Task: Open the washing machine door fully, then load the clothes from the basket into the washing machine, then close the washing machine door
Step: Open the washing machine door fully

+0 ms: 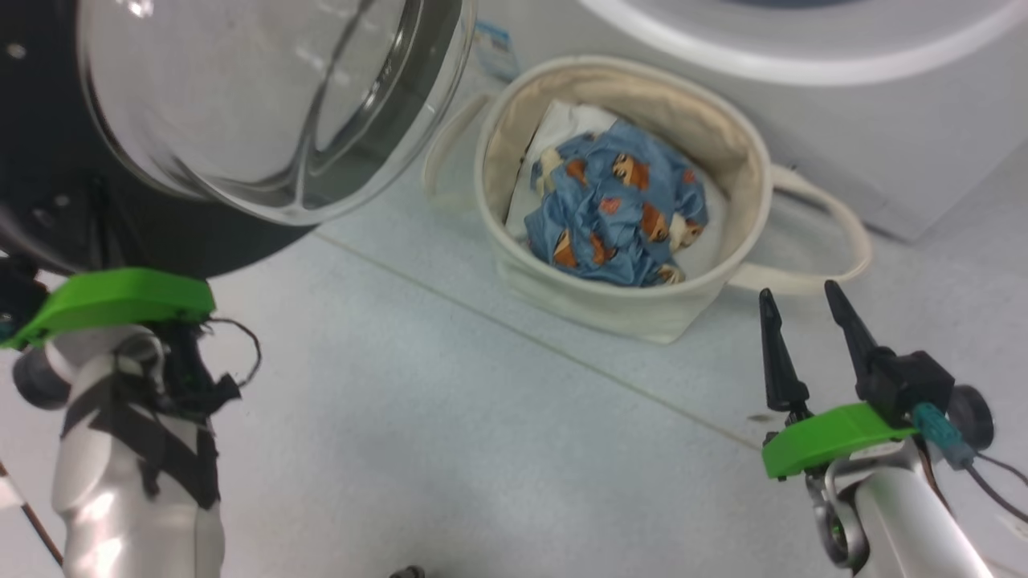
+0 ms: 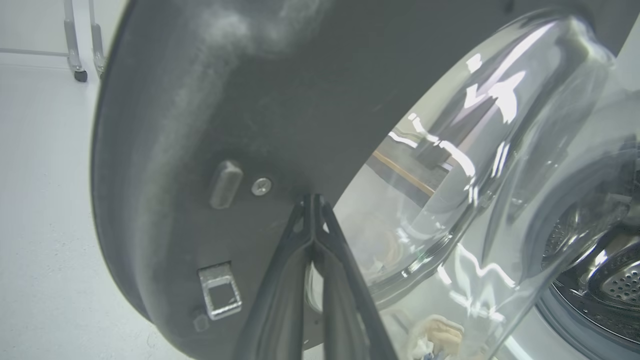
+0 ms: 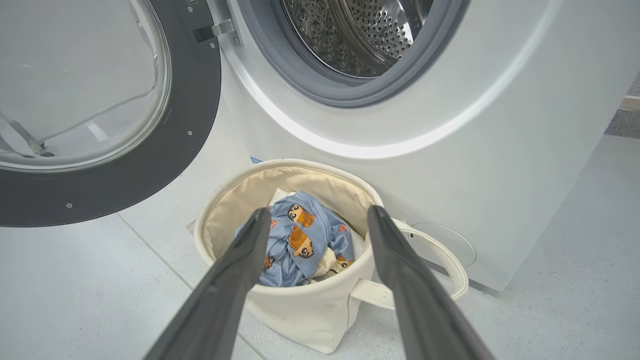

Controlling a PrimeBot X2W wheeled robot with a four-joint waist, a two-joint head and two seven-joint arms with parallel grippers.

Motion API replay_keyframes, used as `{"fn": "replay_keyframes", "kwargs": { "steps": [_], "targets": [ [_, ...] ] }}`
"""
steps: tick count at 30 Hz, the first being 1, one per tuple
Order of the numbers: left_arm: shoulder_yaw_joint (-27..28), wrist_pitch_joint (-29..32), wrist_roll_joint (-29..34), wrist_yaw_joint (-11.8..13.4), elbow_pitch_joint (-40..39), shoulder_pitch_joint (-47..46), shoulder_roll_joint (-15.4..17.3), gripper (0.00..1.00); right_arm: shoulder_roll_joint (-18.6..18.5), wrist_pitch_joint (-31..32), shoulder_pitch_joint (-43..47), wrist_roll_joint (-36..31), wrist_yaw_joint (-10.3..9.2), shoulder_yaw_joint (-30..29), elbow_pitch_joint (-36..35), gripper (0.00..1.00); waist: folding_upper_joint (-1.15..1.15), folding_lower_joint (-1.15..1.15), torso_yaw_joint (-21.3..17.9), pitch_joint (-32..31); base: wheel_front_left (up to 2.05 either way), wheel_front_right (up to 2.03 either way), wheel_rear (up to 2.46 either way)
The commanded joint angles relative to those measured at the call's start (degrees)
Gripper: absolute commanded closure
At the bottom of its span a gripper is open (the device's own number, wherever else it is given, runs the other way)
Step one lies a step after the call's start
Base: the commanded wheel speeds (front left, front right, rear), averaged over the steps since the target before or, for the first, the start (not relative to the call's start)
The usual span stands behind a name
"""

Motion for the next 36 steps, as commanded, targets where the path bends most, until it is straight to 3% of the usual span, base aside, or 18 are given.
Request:
{"fn": "replay_keyframes", "kwargs": {
  "steps": [1,7,11,24,30,36],
  "targets": [
    [2.61,-0.27,0.56,-0.34,-1.21,-2.01,2.28,1.00,-0.40,-0.71,-1.15,-0.53,0.01,1.74,-1.67,0.00,0.00,-0.01,1.15,2.72,0.00,0.00,0.00],
    [4.74,-0.27,0.82,-1.77,-0.38,-5.03,2.28,1.00,-3.41,-0.71,-3.59,-0.49,0.01,4.04,-0.78,0.00,0.00,-0.01,1.92,6.83,0.00,0.00,0.00],
    [3.23,-0.27,-0.03,-2.26,-0.92,-4.62,2.28,1.00,-4.03,-0.71,-5.01,0.18,0.01,5.52,0.30,0.00,0.00,-0.01,2.24,6.11,0.00,0.00,0.00],
    [-16.49,-0.27,-1.00,0.25,-7.39,6.37,2.28,1.00,2.42,-0.71,-1.02,2.26,0.01,1.36,-0.30,0.00,0.00,-0.01,1.03,-8.20,0.00,0.00,0.00],
    [-23.92,-0.27,-0.43,1.57,-9.53,11.85,2.28,1.00,4.45,-0.71,2.06,1.77,0.01,1.02,-1.47,0.00,0.00,-0.01,-3.93,-14.66,0.00,0.00,0.00],
    [-26.06,-0.27,0.97,0.88,-10.17,17.05,2.28,1.00,4.75,-0.71,4.45,4.68,0.01,0.99,-3.13,0.00,0.00,-0.01,-10.28,-18.94,0.00,0.00,0.00]
  ]
}}
